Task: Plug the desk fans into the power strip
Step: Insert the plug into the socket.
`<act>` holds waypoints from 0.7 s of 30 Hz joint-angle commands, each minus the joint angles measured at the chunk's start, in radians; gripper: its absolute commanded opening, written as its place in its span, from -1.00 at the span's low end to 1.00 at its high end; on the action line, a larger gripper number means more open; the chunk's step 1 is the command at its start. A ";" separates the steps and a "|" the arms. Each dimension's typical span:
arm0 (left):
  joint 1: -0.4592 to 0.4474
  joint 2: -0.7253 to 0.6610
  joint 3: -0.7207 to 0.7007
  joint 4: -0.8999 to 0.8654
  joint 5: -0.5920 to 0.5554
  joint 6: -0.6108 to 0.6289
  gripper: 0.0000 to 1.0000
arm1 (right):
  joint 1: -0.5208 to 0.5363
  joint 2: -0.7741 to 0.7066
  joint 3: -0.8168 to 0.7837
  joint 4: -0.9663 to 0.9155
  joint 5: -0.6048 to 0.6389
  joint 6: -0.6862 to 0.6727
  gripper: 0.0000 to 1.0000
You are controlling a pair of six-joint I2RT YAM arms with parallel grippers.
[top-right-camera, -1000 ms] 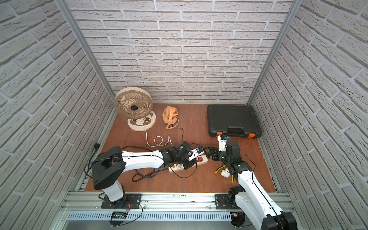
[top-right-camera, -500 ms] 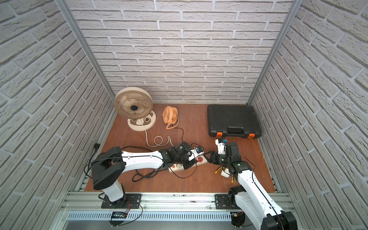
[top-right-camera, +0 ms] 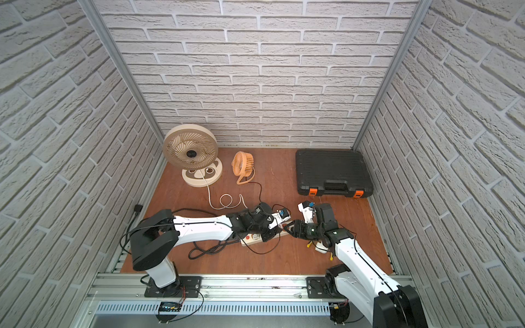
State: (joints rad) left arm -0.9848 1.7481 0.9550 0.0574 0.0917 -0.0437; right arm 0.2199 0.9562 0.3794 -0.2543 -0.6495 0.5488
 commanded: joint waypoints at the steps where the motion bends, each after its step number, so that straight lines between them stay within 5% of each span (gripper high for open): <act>1: 0.015 0.136 -0.095 -0.215 -0.096 -0.049 -1.00 | 0.029 0.042 0.009 0.080 -0.027 0.013 -0.03; 21: -0.024 0.117 -0.167 -0.173 -0.161 -0.128 -1.00 | 0.072 0.048 0.083 0.041 0.064 0.015 -0.11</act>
State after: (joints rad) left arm -1.0027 1.7306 0.8833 0.1543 0.0368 -0.1085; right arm 0.2771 1.0348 0.4160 -0.2581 -0.5453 0.5686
